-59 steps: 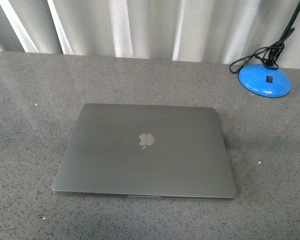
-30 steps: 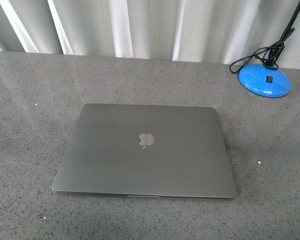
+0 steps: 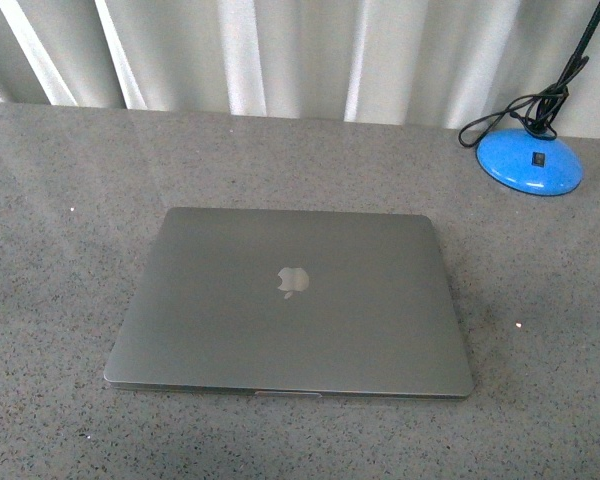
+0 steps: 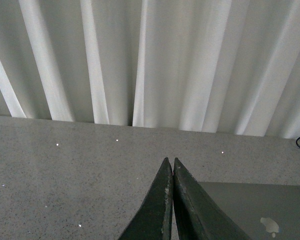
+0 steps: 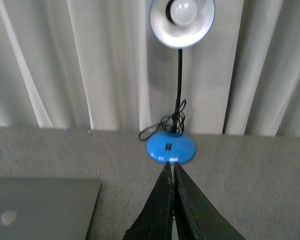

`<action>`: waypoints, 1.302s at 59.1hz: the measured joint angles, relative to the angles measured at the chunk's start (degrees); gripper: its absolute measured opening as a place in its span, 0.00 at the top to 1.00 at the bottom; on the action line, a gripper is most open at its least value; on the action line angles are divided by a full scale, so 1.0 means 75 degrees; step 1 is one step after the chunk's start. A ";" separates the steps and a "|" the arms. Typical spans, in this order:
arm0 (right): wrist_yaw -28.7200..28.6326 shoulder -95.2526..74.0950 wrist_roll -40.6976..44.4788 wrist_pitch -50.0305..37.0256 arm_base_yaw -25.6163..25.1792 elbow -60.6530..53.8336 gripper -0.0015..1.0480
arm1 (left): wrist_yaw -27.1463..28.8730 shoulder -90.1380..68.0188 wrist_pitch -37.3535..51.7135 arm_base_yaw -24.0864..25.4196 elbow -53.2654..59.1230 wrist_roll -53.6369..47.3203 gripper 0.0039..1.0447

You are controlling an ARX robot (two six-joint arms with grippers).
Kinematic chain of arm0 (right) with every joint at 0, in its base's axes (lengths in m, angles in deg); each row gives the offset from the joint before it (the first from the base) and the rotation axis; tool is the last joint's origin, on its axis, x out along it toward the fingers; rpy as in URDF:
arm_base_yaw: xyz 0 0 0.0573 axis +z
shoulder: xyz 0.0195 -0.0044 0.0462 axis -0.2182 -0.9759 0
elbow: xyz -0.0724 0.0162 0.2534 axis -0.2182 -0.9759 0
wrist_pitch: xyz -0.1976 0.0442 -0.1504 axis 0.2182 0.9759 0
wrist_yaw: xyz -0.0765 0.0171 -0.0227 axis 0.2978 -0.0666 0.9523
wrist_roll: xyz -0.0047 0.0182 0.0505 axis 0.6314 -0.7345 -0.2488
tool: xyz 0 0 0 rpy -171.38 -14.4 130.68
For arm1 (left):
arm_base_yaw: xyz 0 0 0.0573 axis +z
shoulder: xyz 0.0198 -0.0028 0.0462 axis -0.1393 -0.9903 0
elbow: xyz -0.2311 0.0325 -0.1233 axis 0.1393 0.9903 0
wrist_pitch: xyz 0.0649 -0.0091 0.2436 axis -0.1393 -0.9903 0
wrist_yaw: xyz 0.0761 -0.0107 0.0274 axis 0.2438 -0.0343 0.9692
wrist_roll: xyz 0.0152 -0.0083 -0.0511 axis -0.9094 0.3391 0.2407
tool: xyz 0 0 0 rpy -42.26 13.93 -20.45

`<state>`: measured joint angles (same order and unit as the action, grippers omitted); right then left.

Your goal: Close laptop

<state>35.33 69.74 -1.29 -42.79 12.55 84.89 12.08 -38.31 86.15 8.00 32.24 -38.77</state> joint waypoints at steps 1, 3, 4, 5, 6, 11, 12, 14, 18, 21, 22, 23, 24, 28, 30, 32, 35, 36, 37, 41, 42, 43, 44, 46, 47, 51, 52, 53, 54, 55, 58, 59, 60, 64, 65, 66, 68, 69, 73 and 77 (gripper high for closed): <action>0.0003 0.0125 0.0000 0.0143 0.0000 0.0000 0.99 | 0.0000 0.0032 -0.0032 0.0000 0.0000 0.0000 0.97; 0.0009 0.0347 -0.0003 0.0239 0.0000 0.0000 0.99 | 0.0003 0.0082 -0.0093 0.0000 0.0000 0.0000 0.97; 0.0003 0.0417 -0.0003 0.0242 0.0000 0.0000 0.99 | 0.0003 0.0259 -0.0274 0.0000 0.0000 0.0000 0.97; 0.0000 0.0478 -0.0003 0.0242 0.0000 0.0003 0.99 | 0.0009 0.0356 -0.0411 0.0000 0.0000 -0.0003 0.97; 0.0003 0.0484 0.0000 0.0245 0.0000 0.0000 0.99 | 0.0000 0.0548 -0.0734 0.0000 0.0000 -0.0003 0.97; 0.0006 0.0493 -0.0003 0.0271 0.0000 0.0000 0.99 | 0.0003 0.1230 -0.1364 0.0000 0.0000 -0.0003 0.97; 0.0006 0.0493 -0.0003 0.0274 0.0000 0.0000 0.99 | 0.0000 0.1309 -0.1376 0.0000 0.0000 -0.0003 0.97; 0.0000 0.0493 -0.0003 0.0277 0.0000 0.0000 0.99 | 0.0000 0.1352 -0.1393 0.0000 0.0000 -0.0003 0.97; 0.0000 0.0495 -0.0003 0.0274 0.0000 0.0000 0.99 | 0.0003 0.1352 -0.1416 0.0000 0.0000 -0.0003 0.97; 0.0003 0.0493 -0.0003 0.0277 0.0000 0.0000 0.99 | 0.0003 0.1358 -0.1419 0.0000 0.0000 -0.0003 0.97; 0.0000 0.0493 -0.0003 0.0277 0.0000 0.0000 0.99 | 0.0000 0.1358 -0.1419 0.0000 0.0000 -0.0003 0.97; 0.0003 0.0493 -0.0003 0.0277 0.0000 0.0000 0.99 | 0.0003 0.1358 -0.1419 0.0000 0.0000 -0.0003 0.97; 0.0003 0.0493 -0.0003 0.0277 0.0000 0.0000 0.99 | 0.0000 0.1358 -0.1419 0.0000 0.0000 -0.0003 0.97; 0.0003 0.0493 -0.0003 0.0277 0.0000 0.0000 0.99 | 0.0003 0.1361 -0.1419 0.0000 0.0000 -0.0003 0.97; 0.0003 0.0493 0.0000 0.0277 0.0000 0.0000 0.94 | 0.0006 0.1364 -0.1419 0.0000 0.0000 0.0000 0.92; 0.0000 0.0495 0.0000 0.0277 0.0000 0.0000 0.89 | 0.0000 0.1361 -0.1422 0.0000 0.0000 0.0000 0.87; 0.0003 0.0495 0.0000 0.0277 0.0000 0.0000 0.82 | 0.0003 0.1364 -0.1422 0.0000 0.0000 -0.0003 0.79; 0.0003 0.0495 0.0000 0.0277 0.0000 0.0000 0.78 | 0.0003 0.1364 -0.1422 0.0000 0.0000 0.0000 0.75; 0.0003 0.0495 0.0000 0.0277 0.0000 0.0000 0.74 | 0.0000 0.1364 -0.1422 0.0000 0.0000 0.0000 0.72; 0.0003 0.0495 -0.0003 0.0277 0.0000 0.0000 0.64 | 0.0003 0.1364 -0.1425 0.0000 0.0000 0.0000 0.61; 0.0003 0.0495 0.0000 0.0277 0.0000 0.0000 0.59 | 0.0000 0.1364 -0.1425 0.0000 0.0000 0.0000 0.56; 0.0003 0.0495 0.0000 0.0277 0.0000 0.0000 0.56 | 0.0003 0.1364 -0.1425 0.0000 0.0000 0.0000 0.53; 0.0003 0.0495 -0.0003 0.0277 0.0000 0.0000 0.51 | 0.0003 0.1364 -0.1425 0.0000 0.0000 0.0000 0.48; 0.0003 0.0495 0.0000 0.0277 0.0000 0.0000 0.43 | 0.0003 0.1364 -0.1425 0.0000 0.0000 0.0000 0.41; 0.0000 0.0495 0.0000 0.0277 0.0000 0.0000 0.41 | 0.0003 0.1364 -0.1425 0.0000 0.0000 0.0000 0.37; 0.0003 0.0495 -0.0003 0.0277 0.0000 0.0000 0.27 | 0.0003 0.1364 -0.1425 0.0000 0.0000 0.0000 0.24; 0.0003 0.0495 -0.0003 0.0277 0.0000 0.0003 0.24 | 0.0003 0.1364 -0.1425 0.0000 0.0000 -0.0003 0.20; 0.0003 0.0495 0.0000 0.0277 0.0000 0.0000 0.21 | 0.0003 0.1364 -0.1425 0.0000 0.0000 0.0000 0.17; 0.0003 0.0495 0.0000 0.0277 0.0000 0.0000 0.17 | 0.0003 0.1364 -0.1425 0.0000 0.0000 0.0000 0.15; 0.0003 0.0495 0.0000 0.0277 0.0000 0.0000 0.16 | 0.0003 0.1364 -0.1425 0.0000 0.0000 0.0000 0.11; 0.0003 0.0495 -0.0009 0.0277 0.0000 0.0000 0.08 | 0.0003 0.1364 -0.1425 0.0000 0.0000 -0.0006 0.05; 0.0003 0.0495 -0.0009 0.0277 0.0000 0.0000 0.08 | 0.0000 0.1364 -0.1425 0.0000 0.0000 -0.0020 0.05; 0.0003 0.0495 -0.0009 0.0277 0.0000 0.0000 0.08 | 0.0000 0.1364 -0.1425 0.0000 0.0000 -0.0017 0.05; 0.0003 0.0495 -0.0006 0.0277 0.0000 0.0000 0.10 | 0.0003 0.1364 -0.1425 0.0000 0.0000 -0.0017 0.07; 0.0003 0.0495 -0.0006 0.0277 0.0000 0.0000 0.10 | 0.0003 0.1364 -0.1425 0.0000 0.0000 -0.0020 0.06; 0.0003 0.0495 -0.0006 0.0277 0.0000 0.0000 0.10 | 0.0003 0.1364 -0.1425 0.0000 0.0000 -0.0017 0.06; 0.0003 0.0495 -0.0006 0.0277 0.0000 0.0000 0.10 | 0.0003 0.1364 -0.1425 0.0000 0.0000 -0.0020 0.06; 0.0003 0.0495 -0.0006 0.0277 0.0000 0.0000 0.10 | 0.0003 0.1364 -0.1425 0.0000 0.0000 -0.0020 0.06; 0.0003 0.0495 -0.0006 0.0277 0.0000 0.0000 0.10 | 0.0003 0.1364 -0.1425 0.0000 0.0000 -0.0017 0.06; 0.0003 0.0495 -0.0006 0.0277 0.0000 0.0000 0.10 | 0.0003 0.1364 -0.1425 0.0000 0.0000 -0.0017 0.06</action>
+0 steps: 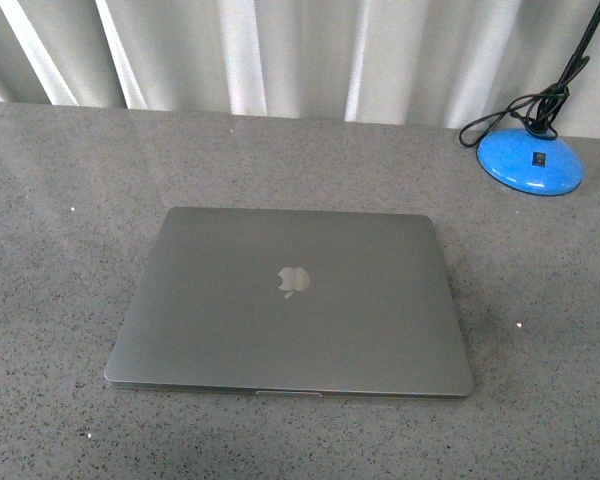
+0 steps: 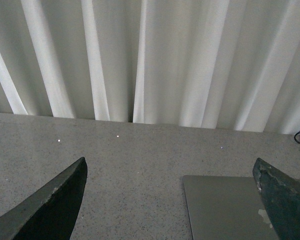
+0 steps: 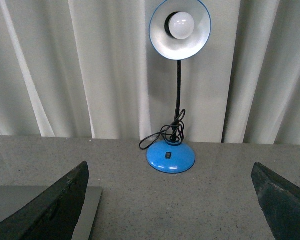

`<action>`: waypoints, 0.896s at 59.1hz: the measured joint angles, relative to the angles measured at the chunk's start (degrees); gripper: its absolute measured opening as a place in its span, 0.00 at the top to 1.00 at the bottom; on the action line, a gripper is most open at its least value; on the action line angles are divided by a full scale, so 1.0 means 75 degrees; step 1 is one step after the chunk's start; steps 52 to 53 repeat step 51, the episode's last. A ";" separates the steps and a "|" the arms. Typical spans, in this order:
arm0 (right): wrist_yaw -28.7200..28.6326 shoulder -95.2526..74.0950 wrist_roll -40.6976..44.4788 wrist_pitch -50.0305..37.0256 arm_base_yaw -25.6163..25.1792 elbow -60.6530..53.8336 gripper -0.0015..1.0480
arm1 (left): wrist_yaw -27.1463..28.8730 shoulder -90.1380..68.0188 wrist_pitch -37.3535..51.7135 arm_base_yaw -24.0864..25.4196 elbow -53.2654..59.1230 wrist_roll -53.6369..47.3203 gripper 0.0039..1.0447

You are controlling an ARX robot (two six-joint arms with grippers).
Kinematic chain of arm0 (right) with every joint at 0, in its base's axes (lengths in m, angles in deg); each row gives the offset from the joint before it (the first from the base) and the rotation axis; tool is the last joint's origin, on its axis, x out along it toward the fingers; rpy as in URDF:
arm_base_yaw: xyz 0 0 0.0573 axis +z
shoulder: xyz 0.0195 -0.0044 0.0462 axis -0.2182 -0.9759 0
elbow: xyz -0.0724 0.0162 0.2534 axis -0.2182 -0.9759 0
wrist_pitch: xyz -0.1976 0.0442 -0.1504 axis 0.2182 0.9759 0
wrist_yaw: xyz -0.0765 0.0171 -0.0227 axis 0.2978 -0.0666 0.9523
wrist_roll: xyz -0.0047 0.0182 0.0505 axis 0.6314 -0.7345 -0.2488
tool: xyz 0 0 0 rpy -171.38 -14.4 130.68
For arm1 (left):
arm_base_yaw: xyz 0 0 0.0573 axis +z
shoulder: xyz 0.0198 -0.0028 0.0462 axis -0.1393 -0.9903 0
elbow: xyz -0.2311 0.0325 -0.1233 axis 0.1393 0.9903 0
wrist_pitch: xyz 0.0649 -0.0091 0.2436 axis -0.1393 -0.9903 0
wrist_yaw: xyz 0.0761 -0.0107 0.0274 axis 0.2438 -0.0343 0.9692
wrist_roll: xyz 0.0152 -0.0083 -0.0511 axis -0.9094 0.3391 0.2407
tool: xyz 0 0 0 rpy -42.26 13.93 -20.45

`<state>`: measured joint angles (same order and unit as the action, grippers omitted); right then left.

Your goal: Close laptop

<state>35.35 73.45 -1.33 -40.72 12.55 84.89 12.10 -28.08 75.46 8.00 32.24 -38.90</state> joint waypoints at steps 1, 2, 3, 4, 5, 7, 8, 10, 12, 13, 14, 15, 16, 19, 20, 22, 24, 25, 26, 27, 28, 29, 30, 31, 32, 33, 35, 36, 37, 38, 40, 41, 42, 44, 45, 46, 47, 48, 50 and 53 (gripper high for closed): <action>-0.0003 0.0000 0.0000 0.0000 0.0000 0.0000 0.10 | 0.0000 0.0000 0.0000 0.0000 0.0000 0.0000 0.06; 0.0000 0.0000 0.0000 0.0000 0.0000 0.0000 0.10 | 0.0000 0.0000 0.0000 0.0000 0.0000 0.0000 0.06; 0.0000 0.0000 0.0000 0.0000 0.0000 0.0000 0.10 | 0.0000 0.0000 0.0000 0.0000 0.0000 -0.0003 0.06; 0.0000 0.0000 0.0000 0.0000 0.0000 0.0000 0.10 | -0.0003 0.0000 0.0000 0.0000 0.0000 -0.0003 0.06; 0.0000 0.0000 0.0000 0.0000 0.0000 0.0000 0.10 | 0.0000 0.0000 0.0000 0.0000 0.0000 -0.0003 0.06; 0.0000 0.0000 0.0000 0.0000 0.0000 0.0000 0.10 | 0.0000 0.0000 0.0000 0.0000 0.0000 -0.0003 0.06; 0.0000 0.0000 0.0000 0.0000 0.0000 0.0000 0.10 | -0.0003 0.0000 0.0000 0.0000 0.0000 -0.0003 0.06; 0.0000 0.0000 0.0000 0.0000 0.0000 0.0000 0.10 | 0.0000 0.0000 0.0000 0.0000 0.0000 -0.0003 0.06; 0.0000 0.0000 0.0000 0.0000 0.0000 0.0000 0.10 | -0.0003 0.0000 0.0000 0.0000 0.0000 -0.0003 0.06; 0.0000 0.0000 -0.0003 0.0000 0.0000 0.0000 0.10 | 0.0000 0.0000 0.0000 0.0000 0.0000 -0.0003 0.06; 0.0000 0.0000 0.0000 0.0000 0.0000 0.0000 0.10 | -0.0003 0.0000 0.0000 0.0000 0.0000 -0.0003 0.06; 0.0000 0.0000 0.0000 0.0000 0.0000 0.0000 0.10 | 0.0000 0.0000 0.0000 0.0000 0.0000 -0.0003 0.06; 0.0000 0.0000 -0.0003 0.0000 0.0000 0.0000 0.10 | 0.0000 0.0000 0.0000 0.0000 0.0000 -0.0003 0.06; 0.0000 0.0000 0.0000 0.0000 0.0000 0.0000 0.10 | 0.0000 0.0000 0.0000 0.0000 0.0000 0.0000 0.06; -0.0003 0.0000 0.0000 0.0000 0.0000 0.0000 0.10 | 0.0000 0.0000 0.0000 0.0000 0.0000 -0.0003 0.06; -0.0003 0.0000 0.0000 0.0000 0.0000 0.0000 0.10 | 0.0000 0.0000 0.0000 0.0000 0.0000 -0.0003 0.06; 0.0000 0.0000 0.0000 0.0000 0.0000 0.0000 0.10 | 0.0000 0.0000 0.0000 0.0000 0.0000 -0.0003 0.06; 0.0000 0.0000 0.0000 0.0000 0.0000 0.0000 0.10 | 0.0000 0.0000 0.0000 0.0000 0.0000 0.0000 0.06; 0.0000 0.0000 -0.0003 0.0000 0.0000 0.0000 0.10 | 0.0000 0.0000 0.0000 0.0000 0.0000 -0.0003 0.06; 0.0000 0.0000 0.0000 0.0000 0.0000 0.0000 0.10 | 0.0000 0.0000 0.0000 0.0000 0.0000 -0.0003 0.06; 0.0000 0.0000 -0.0003 0.0000 0.0000 0.0000 0.10 | -0.0003 0.0000 0.0000 0.0000 0.0000 -0.0003 0.06; 0.0000 0.0000 0.0000 0.0000 0.0000 0.0000 0.10 | 0.0000 0.0000 0.0000 0.0000 0.0000 0.0000 0.06; 0.0000 0.0000 0.0000 0.0000 0.0000 0.0000 0.10 | -0.0003 0.0000 0.0000 0.0000 0.0000 -0.0003 0.06; 0.0000 0.0000 -0.0003 0.0000 0.0000 0.0000 0.10 | -0.0003 0.0000 0.0000 0.0000 0.0000 -0.0003 0.06; 0.0000 0.0000 -0.0003 0.0000 0.0000 0.0000 0.10 | 0.0000 0.0000 0.0000 0.0000 0.0000 -0.0003 0.06; -0.0003 0.0000 0.0000 0.0000 0.0000 0.0000 0.10 | -0.0003 0.0000 0.0000 0.0000 0.0000 0.0000 0.06; -0.0003 0.0000 0.0000 0.0000 0.0000 0.0000 0.10 | -0.0003 0.0000 0.0000 0.0000 0.0000 -0.0003 0.06; 0.0000 0.0000 0.0000 0.0000 0.0000 0.0000 0.10 | 0.0000 0.0000 0.0000 0.0000 0.0000 -0.0003 0.06; 0.0000 0.0000 0.0000 0.0000 0.0000 0.0000 0.10 | 0.0000 0.0000 0.0000 0.0000 0.0000 0.0000 0.06; 0.0000 0.0000 0.0000 0.0000 0.0000 0.0000 0.10 | 0.0000 0.0000 0.0000 0.0000 0.0000 -0.0003 0.06; 0.0000 0.0000 -0.0003 0.0000 0.0000 0.0000 0.10 | 0.0000 0.0000 0.0000 0.0000 0.0000 -0.0003 0.06; 0.0000 0.0000 0.0000 0.0000 0.0000 0.0000 0.10 | 0.0000 0.0000 0.0000 0.0000 0.0000 -0.0003 0.06; 0.0000 0.0000 -0.0003 0.0000 0.0000 0.0000 0.10 | 0.0000 0.0000 0.0000 0.0000 0.0000 -0.0003 0.06; 0.0000 0.0000 0.0000 0.0000 0.0000 0.0000 0.10 | 0.0000 0.0000 0.0000 0.0000 0.0000 -0.0003 0.06; 0.0000 0.0000 0.0000 0.0000 0.0000 0.0000 0.10 | 0.0000 0.0000 0.0000 0.0000 0.0000 0.0000 0.06; 0.0000 0.0000 0.0000 0.0000 0.0000 0.0000 0.10 | 0.0000 0.0000 0.0000 0.0000 0.0000 0.0000 0.06; 0.0000 0.0000 0.0000 0.0000 0.0000 0.0000 0.10 | -0.0003 0.0000 0.0000 0.0000 0.0000 0.0000 0.06; 0.0000 0.0000 -0.0003 0.0000 0.0000 0.0000 0.10 | 0.0000 0.0000 0.0000 0.0000 0.0000 0.0000 0.06; 0.0000 0.0000 0.0000 0.0000 0.0000 0.0000 0.10 | -0.0003 0.0000 0.0000 0.0000 0.0000 -0.0003 0.06; 0.0000 0.0000 0.0000 0.0000 0.0000 0.0000 0.10 | 0.0000 0.0000 0.0000 0.0000 0.0000 -0.0003 0.06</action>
